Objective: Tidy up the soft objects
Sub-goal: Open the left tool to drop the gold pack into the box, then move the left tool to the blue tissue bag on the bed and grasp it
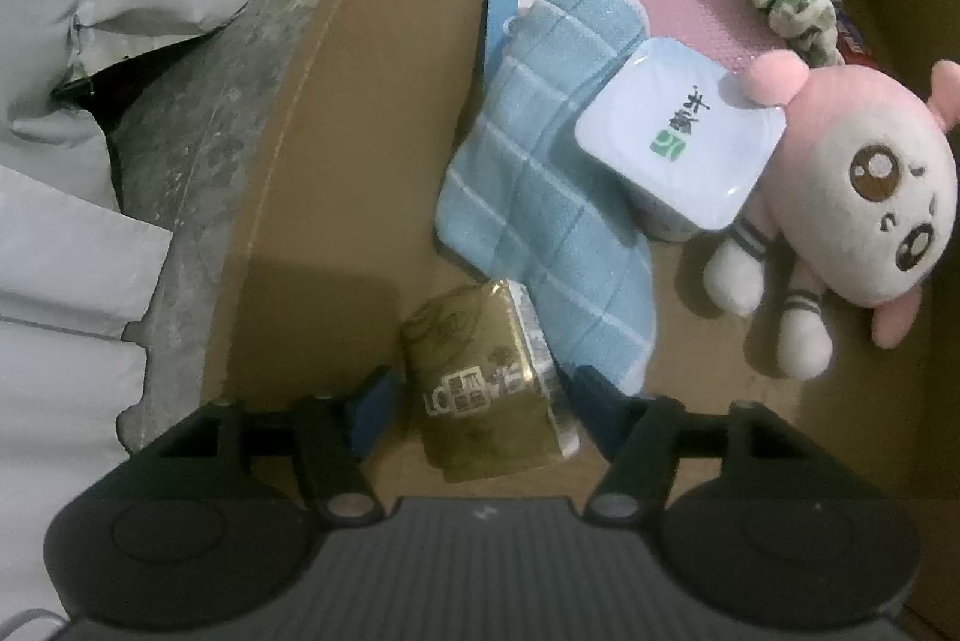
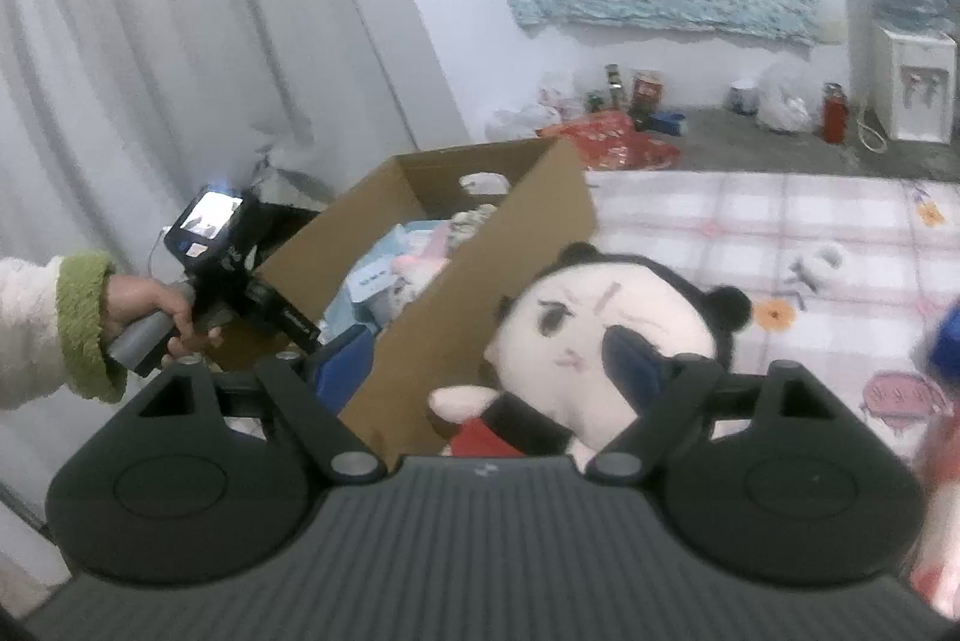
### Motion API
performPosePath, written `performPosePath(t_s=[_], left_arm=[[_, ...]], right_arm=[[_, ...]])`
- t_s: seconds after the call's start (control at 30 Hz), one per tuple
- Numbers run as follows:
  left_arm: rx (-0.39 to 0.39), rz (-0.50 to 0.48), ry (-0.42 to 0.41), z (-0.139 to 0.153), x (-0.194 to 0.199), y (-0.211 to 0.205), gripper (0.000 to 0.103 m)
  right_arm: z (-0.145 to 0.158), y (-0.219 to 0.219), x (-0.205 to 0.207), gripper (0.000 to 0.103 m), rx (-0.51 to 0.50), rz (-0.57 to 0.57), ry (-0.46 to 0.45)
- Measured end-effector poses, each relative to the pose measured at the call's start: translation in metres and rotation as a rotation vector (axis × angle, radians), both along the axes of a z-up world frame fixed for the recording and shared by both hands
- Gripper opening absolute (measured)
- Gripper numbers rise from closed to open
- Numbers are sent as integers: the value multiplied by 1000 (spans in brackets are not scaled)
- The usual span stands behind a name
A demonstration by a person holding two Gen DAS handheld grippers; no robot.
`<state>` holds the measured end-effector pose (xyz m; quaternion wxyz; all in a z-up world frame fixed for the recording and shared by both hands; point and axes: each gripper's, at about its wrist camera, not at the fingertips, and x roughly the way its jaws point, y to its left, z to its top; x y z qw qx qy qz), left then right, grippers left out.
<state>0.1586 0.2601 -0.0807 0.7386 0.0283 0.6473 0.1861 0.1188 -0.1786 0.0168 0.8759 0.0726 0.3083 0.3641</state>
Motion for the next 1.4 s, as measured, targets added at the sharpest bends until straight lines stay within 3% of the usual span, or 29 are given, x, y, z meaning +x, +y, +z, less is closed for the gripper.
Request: performPosePath(t_s=[0.27, 0.67, 1.03, 1.23, 1.4], left_arm=[[-2, 7, -36, 15, -4, -12, 78], [-100, -104, -336, 113, -69, -69, 89], [-119, -111, -505, 153, -123, -98, 89], [-183, -238, -592, 183, -130, -147, 91], [-275, -385, -640, 199, -107, -215, 92]], right_arm=[[0, -25, -24, 88, -2, -100, 9], [-16, -70, -76, 89, -30, -286, 57], [-7, -103, -105, 89, 29, -397, 11], [-8, -121, -103, 89, 71, -440, -8], [-7, -134, -89, 89, 70, -497, -49]])
